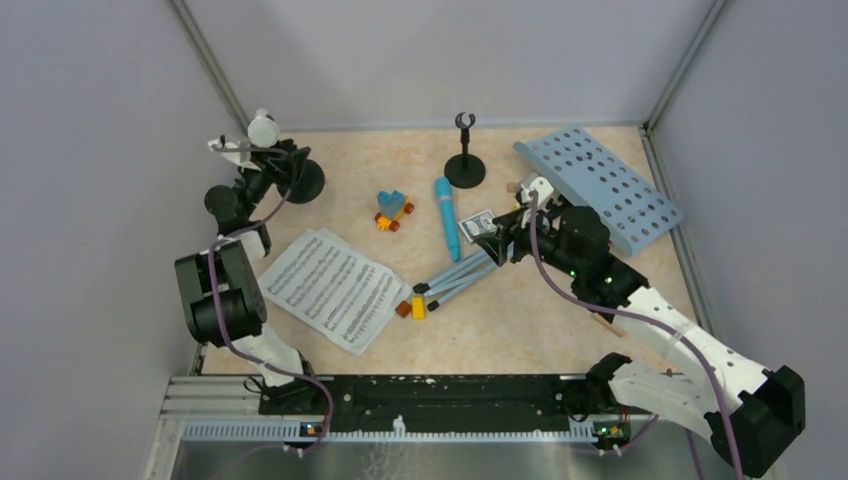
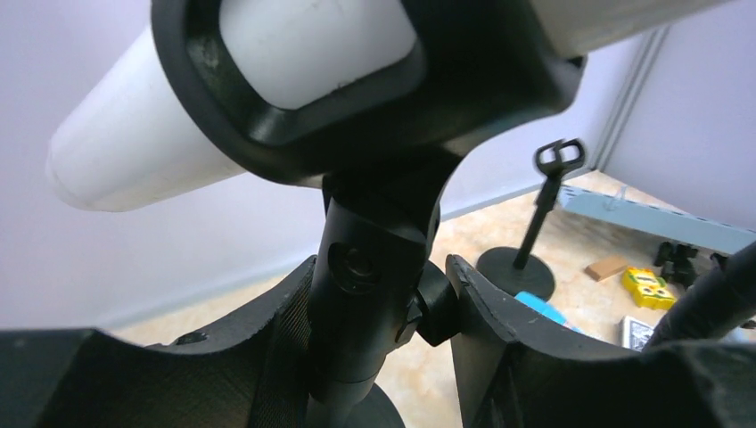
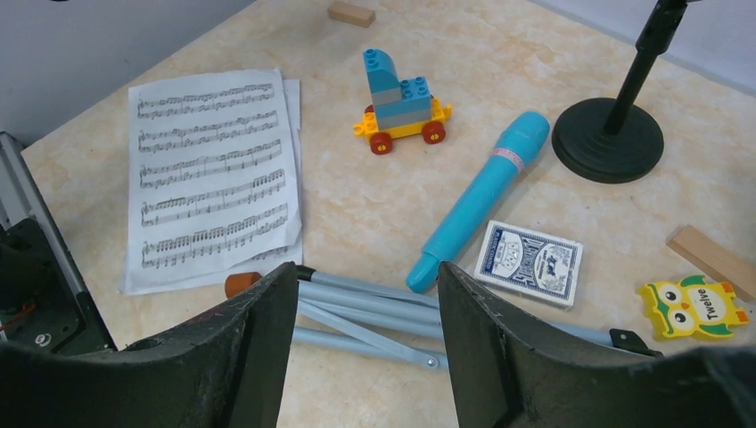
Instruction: Pack up the instrument practice props
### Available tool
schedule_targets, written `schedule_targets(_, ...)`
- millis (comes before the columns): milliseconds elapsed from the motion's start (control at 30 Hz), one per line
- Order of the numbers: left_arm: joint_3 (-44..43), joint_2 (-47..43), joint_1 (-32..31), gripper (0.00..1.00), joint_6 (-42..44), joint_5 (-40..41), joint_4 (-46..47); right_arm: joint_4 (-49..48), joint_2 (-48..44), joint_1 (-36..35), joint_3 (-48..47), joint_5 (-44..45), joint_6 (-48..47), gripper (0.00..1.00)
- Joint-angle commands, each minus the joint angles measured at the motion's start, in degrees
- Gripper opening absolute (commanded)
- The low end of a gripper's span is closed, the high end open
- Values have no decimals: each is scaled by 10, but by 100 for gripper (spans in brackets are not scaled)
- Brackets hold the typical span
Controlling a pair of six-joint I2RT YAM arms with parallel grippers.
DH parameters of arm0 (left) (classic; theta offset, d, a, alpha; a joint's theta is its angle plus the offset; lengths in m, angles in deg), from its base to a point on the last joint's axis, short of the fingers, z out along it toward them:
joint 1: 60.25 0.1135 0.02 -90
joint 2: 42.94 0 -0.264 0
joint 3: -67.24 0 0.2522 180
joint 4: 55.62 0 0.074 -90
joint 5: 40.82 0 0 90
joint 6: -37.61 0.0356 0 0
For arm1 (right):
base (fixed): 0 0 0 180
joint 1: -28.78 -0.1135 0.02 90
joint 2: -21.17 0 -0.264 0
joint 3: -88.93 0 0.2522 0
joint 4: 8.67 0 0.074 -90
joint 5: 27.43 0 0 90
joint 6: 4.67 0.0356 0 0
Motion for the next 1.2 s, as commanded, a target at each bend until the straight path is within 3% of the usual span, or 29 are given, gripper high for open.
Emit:
schedule_targets(0, -27, -102, -41, 0, 40, -18, -4, -5, -25, -2, 4, 8, -5, 58)
schedule_targets(167, 6, -215, -133, 0, 135, -10, -168, 32, -30, -3, -7, -1, -1, 58)
schedule_targets(300, 43, -304, -198, 0, 128, 2, -241, 100, -29, -2, -34, 45, 51, 58)
schedule_targets(467, 90, -407, -330, 0, 155, 12, -331, 184, -48, -2, -68, 93, 80, 58)
schedule_targets(633, 165, -459, -470, 0, 142, 26, -298, 144, -122, -2, -55, 3, 13, 59)
schedule_targets(767, 200, -467, -550, 0, 151, 40, -290, -9, -229, -2, 29, -127, -87, 62)
schedule_targets(867, 215, -450, -603, 0, 151, 55, -271, -99, -296, -2, 75, -190, -151, 71)
schedule_targets(1000, 217, -402, -677, 0, 181, 77, -259, -63, -292, -2, 49, -260, -227, 74)
schedule_targets(1167, 234, -332, -734, 0, 169, 112, -176, -43, -258, -3, 19, -326, -239, 75)
